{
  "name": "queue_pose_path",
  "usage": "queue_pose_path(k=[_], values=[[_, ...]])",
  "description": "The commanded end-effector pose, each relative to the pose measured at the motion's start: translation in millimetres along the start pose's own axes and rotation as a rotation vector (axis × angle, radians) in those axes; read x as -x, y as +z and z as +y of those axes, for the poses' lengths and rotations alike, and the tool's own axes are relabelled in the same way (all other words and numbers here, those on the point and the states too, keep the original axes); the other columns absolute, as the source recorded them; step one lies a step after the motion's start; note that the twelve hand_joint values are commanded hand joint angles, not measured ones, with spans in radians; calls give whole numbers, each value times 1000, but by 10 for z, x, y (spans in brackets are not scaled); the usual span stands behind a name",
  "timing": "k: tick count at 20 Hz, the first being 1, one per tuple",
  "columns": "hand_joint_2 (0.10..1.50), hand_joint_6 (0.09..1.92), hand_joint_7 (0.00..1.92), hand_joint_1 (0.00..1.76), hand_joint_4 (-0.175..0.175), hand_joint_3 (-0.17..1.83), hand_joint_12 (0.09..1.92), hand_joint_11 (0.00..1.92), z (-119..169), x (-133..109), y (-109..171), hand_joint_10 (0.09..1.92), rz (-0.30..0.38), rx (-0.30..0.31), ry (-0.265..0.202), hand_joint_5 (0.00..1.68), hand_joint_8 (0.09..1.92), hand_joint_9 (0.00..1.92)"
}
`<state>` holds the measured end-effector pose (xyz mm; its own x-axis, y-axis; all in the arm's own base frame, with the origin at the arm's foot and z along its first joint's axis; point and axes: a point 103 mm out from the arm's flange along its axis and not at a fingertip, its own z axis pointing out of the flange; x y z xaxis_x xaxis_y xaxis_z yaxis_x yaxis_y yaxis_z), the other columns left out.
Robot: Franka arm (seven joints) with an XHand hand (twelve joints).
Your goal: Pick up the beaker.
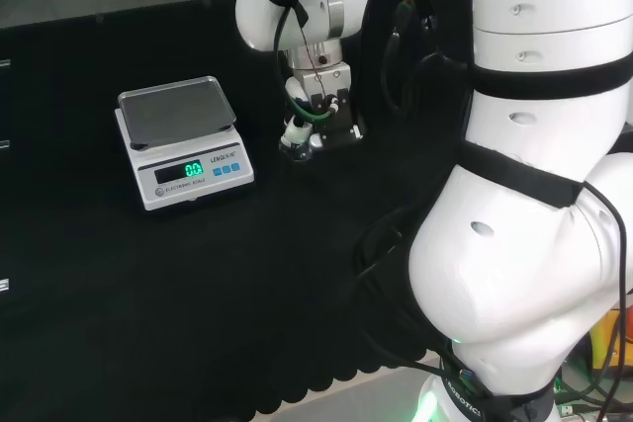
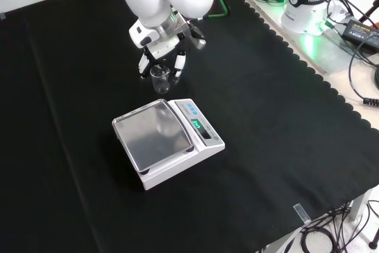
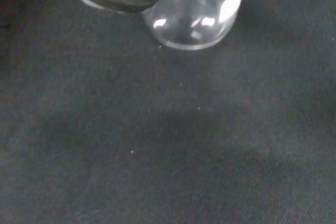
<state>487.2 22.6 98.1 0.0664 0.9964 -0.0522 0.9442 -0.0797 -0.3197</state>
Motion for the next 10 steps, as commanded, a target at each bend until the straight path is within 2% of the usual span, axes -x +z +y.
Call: queue_pose_path(k=[1,4,10], values=[[747,793,1058,1049,-175,330,446,1758,-9,-33,-25,107,-74,45,0,825,800,1622],[735,755,1144,1072,-175,378,405,1763,-2,-25,-30,87,-87,42,-1,910,731,1663],[733,744,1192,1093,-175,404,375,1723,-20,-16,-169,87,-78,61,-9,953,704,1685]])
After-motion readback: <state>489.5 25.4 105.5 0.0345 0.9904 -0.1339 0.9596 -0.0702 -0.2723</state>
